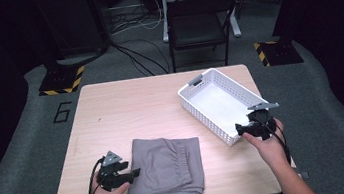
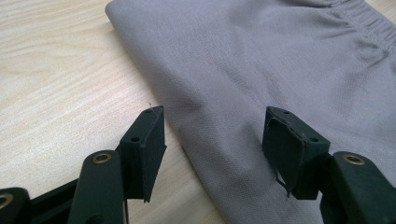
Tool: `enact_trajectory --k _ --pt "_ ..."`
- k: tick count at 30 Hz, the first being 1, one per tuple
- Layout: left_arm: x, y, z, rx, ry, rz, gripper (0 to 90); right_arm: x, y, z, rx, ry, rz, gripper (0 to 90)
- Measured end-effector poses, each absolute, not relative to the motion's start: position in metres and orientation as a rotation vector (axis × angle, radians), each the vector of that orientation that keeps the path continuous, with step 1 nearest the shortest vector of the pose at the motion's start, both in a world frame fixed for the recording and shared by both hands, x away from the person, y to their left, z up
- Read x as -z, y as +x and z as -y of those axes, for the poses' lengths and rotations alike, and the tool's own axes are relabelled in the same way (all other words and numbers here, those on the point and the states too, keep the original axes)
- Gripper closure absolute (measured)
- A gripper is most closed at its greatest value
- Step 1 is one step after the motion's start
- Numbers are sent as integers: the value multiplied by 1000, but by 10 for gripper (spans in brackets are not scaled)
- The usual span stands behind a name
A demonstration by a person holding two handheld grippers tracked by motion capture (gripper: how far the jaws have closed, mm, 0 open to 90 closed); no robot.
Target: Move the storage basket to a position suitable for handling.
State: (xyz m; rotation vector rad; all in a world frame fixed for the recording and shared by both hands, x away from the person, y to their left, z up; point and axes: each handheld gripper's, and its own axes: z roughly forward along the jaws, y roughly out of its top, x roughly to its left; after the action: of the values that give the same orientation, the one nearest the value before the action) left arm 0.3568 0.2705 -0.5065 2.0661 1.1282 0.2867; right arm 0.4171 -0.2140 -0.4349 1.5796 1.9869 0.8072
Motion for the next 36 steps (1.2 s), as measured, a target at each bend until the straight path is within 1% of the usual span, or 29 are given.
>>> enact_trajectory --k 2,5,10,16,23,29,36 --pt "507 357 -270 -292 2055 -1129 394 437 418 216 -805 1596 -1969 196" --pt "507 358 -272 -279 2070 -1128 394 439 419 218 -805 1607 -1971 185" --pt "508 358 -271 -284 2042 -1144 394 442 420 217 -781 1620 -1966 172" --pt "507 358 -273 -273 2058 -1136 394 446 421 220 -785 1672 -1953 150" --pt "508 358 -272 -275 2037 -1148 394 448 425 216 -739 1690 -1949 127" --pt "508 359 -275 -274 2048 -1145 393 451 428 220 -771 1780 -1914 100" --pt "508 359 -274 -272 2027 -1160 393 455 433 219 -748 1811 -1915 107"
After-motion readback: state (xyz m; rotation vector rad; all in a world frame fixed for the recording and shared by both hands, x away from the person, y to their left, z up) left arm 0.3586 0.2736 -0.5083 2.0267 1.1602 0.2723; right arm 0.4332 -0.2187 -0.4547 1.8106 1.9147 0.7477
